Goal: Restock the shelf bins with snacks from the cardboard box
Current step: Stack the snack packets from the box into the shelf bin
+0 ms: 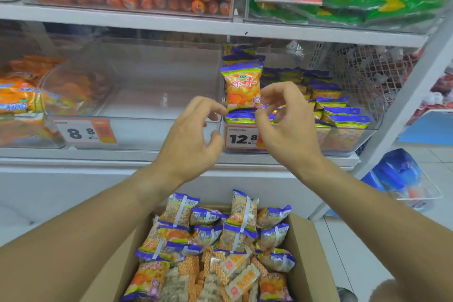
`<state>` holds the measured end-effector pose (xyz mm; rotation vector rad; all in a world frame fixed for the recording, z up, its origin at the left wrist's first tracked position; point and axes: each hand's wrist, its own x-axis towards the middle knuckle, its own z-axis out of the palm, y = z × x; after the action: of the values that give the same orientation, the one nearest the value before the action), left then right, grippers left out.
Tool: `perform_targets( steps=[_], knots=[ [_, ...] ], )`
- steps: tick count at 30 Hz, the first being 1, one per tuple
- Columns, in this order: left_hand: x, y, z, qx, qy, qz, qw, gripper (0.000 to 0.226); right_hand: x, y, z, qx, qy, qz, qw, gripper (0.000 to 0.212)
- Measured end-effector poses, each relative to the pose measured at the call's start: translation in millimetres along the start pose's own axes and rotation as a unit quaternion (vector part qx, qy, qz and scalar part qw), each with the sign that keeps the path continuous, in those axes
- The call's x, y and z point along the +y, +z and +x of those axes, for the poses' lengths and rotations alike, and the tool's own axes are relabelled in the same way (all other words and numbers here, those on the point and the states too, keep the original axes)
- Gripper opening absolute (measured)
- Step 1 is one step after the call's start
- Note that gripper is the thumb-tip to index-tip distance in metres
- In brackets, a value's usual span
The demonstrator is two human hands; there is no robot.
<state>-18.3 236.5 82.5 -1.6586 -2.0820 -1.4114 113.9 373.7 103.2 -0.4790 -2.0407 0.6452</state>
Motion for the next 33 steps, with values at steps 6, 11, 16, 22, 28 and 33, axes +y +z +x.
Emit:
perform_targets(
  steps=[6, 11, 16, 22, 28, 33],
  knots=[
    [-21, -4, -53, -0.188, -0.077, 0.006, 0.979, 0.02, -7, 21, -68, -0.207, 0.047, 0.016, 0.977, 0.02],
    [-70, -14, -119, -0.334, -0.222, 0.097, 0.911, 0.013, 21, 58, -116, -0.471, 0.152, -0.127, 0.86, 0.029],
    [-95, -16, -179, -0.341, -0.291, 0.287, 0.847, 0.054, 33, 91, -155, -0.598, 0.141, -0.193, 0.765, 0.034],
    [-78, 17, -228, -0.18, -0.554, -0.165, 0.796, 0.021, 43, 111, -196, -0.62, 0.181, -0.132, 0.752, 0.079],
    [-85, 34, -248, -0.016, -0.648, -0.179, 0.74, 0.027, 39, 119, -218, -0.639, 0.16, -0.189, 0.728, 0.075],
    [-81, 27, -249, -0.04, -0.676, -0.189, 0.711, 0.045, 33, 122, -220, -0.682, 0.169, -0.248, 0.667, 0.026]
  ],
)
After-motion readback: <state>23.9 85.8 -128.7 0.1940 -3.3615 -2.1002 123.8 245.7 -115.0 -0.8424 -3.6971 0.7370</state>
